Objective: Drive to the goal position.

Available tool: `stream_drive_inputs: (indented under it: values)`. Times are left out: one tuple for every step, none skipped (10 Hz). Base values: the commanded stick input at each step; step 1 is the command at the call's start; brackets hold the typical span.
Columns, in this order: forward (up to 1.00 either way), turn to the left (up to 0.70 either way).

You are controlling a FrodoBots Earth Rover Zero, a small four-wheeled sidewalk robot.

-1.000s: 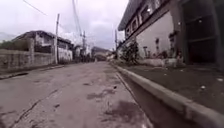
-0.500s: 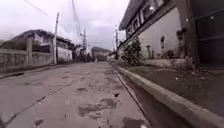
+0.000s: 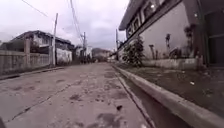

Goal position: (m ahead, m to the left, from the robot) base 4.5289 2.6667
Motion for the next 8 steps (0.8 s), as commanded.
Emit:
stream_drive_inputs:
  values:
    - [0.85, 0.00]
    - [0.85, 0.00]
    - [0.85, 0.00]
    - [0.85, 0.00]
    - [0.85, 0.00]
    - [0.85, 0.00]
    - [0.85, 0.00]
    - [0.85, 0.00]
